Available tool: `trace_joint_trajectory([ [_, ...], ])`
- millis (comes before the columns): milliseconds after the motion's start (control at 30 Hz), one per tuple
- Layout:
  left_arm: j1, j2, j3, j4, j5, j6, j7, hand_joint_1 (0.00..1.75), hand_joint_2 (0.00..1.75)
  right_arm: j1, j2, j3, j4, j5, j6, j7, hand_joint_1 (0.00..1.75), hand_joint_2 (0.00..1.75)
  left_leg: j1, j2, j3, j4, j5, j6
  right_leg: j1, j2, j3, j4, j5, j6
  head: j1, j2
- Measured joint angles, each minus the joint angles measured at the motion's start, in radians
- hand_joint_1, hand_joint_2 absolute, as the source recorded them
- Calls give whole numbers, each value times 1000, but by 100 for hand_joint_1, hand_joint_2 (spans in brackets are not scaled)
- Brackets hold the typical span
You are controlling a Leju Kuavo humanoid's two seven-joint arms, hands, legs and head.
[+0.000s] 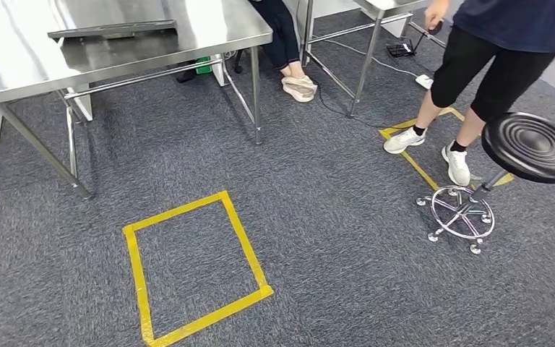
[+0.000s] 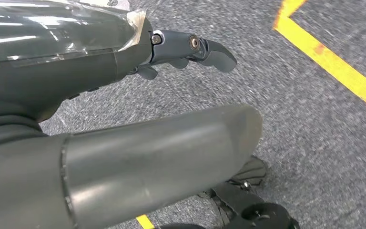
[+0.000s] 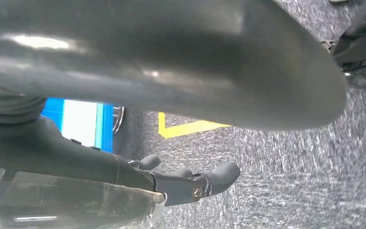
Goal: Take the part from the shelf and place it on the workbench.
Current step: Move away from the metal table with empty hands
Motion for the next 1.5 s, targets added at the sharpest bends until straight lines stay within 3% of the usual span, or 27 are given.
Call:
trace_joint_trajectory([
  [67, -1, 1, 0, 0, 0, 1, 0, 0, 0, -2, 0, 0, 0, 0, 0, 0, 0, 0, -4, 18, 5, 1, -3, -14, 6, -9, 17, -37, 10, -11, -3, 0],
  [133, -5, 0, 0, 0, 0, 1, 0, 0, 0, 1, -1, 0, 0, 0, 0, 0, 0, 0, -1, 26, 9, 1, -7, -26, 3, 13, 10, -34, 13, -27, -7, 0],
  [200, -8, -1, 0, -1, 0, 2, 0, 0, 0, 2, 0, 0, 0, -1, 0, 0, 0, 0, 5, -13, -5, 40, -41, -34, -3, 31, 10, -35, 17, -44, -10, 0],
  [267, -7, -1, 0, -1, 0, 3, 0, 0, 0, 2, 1, 0, 0, -2, 0, 1, 0, 0, 6, -71, -59, 162, -113, -34, -1, 50, 8, -36, 20, -58, -14, 0],
  [333, -2, -1, -1, -1, 0, 3, 0, 0, 0, 2, 1, 0, 0, -3, 0, 2, 0, 0, 6, -92, -121, 288, -163, -31, 5, 74, 5, -35, 22, -65, -15, 0],
  [367, -1, -1, -1, -1, 0, 3, 0, 0, 0, 2, 1, 0, 0, -3, 0, 2, 0, 0, 6, -95, -133, 308, -159, -29, 7, 87, 5, -34, 23, -66, -15, 0],
  [400, 0, -1, -1, -1, 0, 3, 1, 0, 0, 3, 1, 0, 0, -3, 0, 2, 0, 0, 6, -96, -127, 291, -136, -28, 8, 100, 5, -32, 23, -66, -15, 0],
  [433, 0, -1, -1, -1, 0, 3, 1, 0, 0, 3, 1, 0, 0, -3, 0, 2, 0, 0, 7, -102, -105, 239, -100, -26, 9, 114, 5, -29, 23, -66, -15, 0],
  [500, -1, -1, -1, -1, 0, 3, 1, 0, 0, 2, 2, 0, 0, -4, 0, 1, 0, 0, 12, -149, -49, 111, -38, -24, 12, 139, -2, -17, 21, -62, -16, 0],
  [567, -1, -1, -1, -1, 0, 3, 2, 0, 0, 0, 2, 0, 0, -4, 0, 1, 0, 0, 12, -182, -25, 50, -23, -20, 14, 161, -16, -8, 22, -51, -15, 0],
  [633, -3, -2, -1, -1, 0, 4, 2, 0, 0, 4, 2, 0, 0, -4, 0, 0, 0, 0, 4, -163, -25, 47, -22, -10, 12, 183, -30, -12, 28, -35, -14, 0],
  [667, -4, -2, -1, -1, 0, 4, 2, 0, 0, 7, 2, 0, 0, -4, 0, 0, 0, 0, 3, -151, -24, 43, -19, -1, 11, 180, -38, -7, 27, -30, -15, 0],
  [733, -4, -2, 0, -1, 1, 4, 3, 0, 0, 7, 3, 0, 1, -5, 0, 0, 0, 0, 4, -122, -24, 35, -11, 13, 13, 135, -71, 56, -4, -31, -10, 0],
  [800, -2, 0, 0, -1, 1, 4, 4, 0, 0, 4, 4, 0, 1, -5, 0, -1, 0, 0, 2, -91, -26, 32, -8, 19, 13, 82, -133, 186, -63, -39, -4, 0],
  [867, 1, -1, 0, -1, 2, 4, 5, 0, 0, 4, 4, 0, 1, -5, 0, -1, 0, 0, -1, -59, -27, 32, -9, 20, 11, 65, -164, 262, -89, -35, -4, 0],
  [900, 0, -1, -1, -1, 1, 4, 6, 0, 0, 5, 4, 0, 1, -6, 0, -1, 0, 0, -2, -46, -28, 32, -9, 20, 10, 60, -150, 245, -81, -28, -3, 0],
  [933, -1, -2, -1, -1, 1, 4, 6, 0, 0, 6, 4, 0, 1, -7, 0, -1, 0, 0, -2, -34, -27, 32, -10, 19, 10, 51, -115, 188, -61, -20, -3, 0],
  [1000, -2, -2, -1, -1, 1, 4, 5, 0, 0, 5, 3, 0, 0, -9, 0, -1, 0, 0, -6, -12, -22, 32, -13, 13, 12, 10, -34, 47, -20, -13, -3, 0],
  [1067, -3, -1, -1, -1, 1, 4, 4, 0, 0, 3, 3, 0, 0, -11, 0, -1, 0, 0, -11, 6, -15, 32, -18, 2, 19, -14, 0, -15, 0, -23, -4, 0],
  [1133, -5, -1, -1, -1, 0, 4, 3, 0, 0, 6, 2, 0, 0, -13, 0, -2, 0, 0, -11, 23, -5, 28, -22, -9, 23, 3, -2, -15, 4, -35, -6, 0],
  [1167, -8, -1, -1, -1, 0, 4, 3, 0, 0, 8, 2, 0, 0, -14, 0, -3, 0, 0, -9, 19, -2, 30, -26, -15, 17, 13, -1, -18, 6, -41, -7, 0],
  [1233, -10, -1, -1, -1, 1, 3, -1, 0, 0, 9, 2, 0, 0, -14, 0, -4, 0, 0, -5, -25, -18, 75, -64, -23, 6, 32, 5, -23, 13, -56, -11, 0],
  [1300, -6, -2, -1, -1, 5, 2, -7, 0, 0, 9, 2, 0, 0, -14, 0, -5, 0, 0, -2, -79, -73, 198, -132, -25, 5, 52, 4, -24, 15, -68, -14, 0],
  [1367, -1, -1, -1, -1, 10, 2, -11, 0, 0, 9, 2, 0, 0, -14, 0, -5, 0, 0, -2, -94, -126, 296, -162, -27, 9, 79, 3, -23, 16, -71, -15, 0],
  [1400, 1, -1, -1, -1, 11, 2, -11, 0, 0, 9, 2, 0, 0, -13, 0, -5, 0, 0, -2, -95, -131, 297, -147, -27, 10, 92, 4, -22, 15, -71, -15, 0],
  [1433, 2, -1, -1, -1, 12, 2, -12, 0, 0, 10, 2, 0, 1, -12, 0, -5, 0, 0, 0, -98, -118, 260, -113, -27, 9, 106, 5, -20, 15, -70, -15, 0],
  [1500, 2, -1, -1, -1, 14, 2, -15, 0, 0, 9, 3, 0, 0, -11, 0, -5, 0, 0, 7, -130, -69, 137, -42, -27, 11, 131, 4, -14, 13, -66, -15, 0],
])
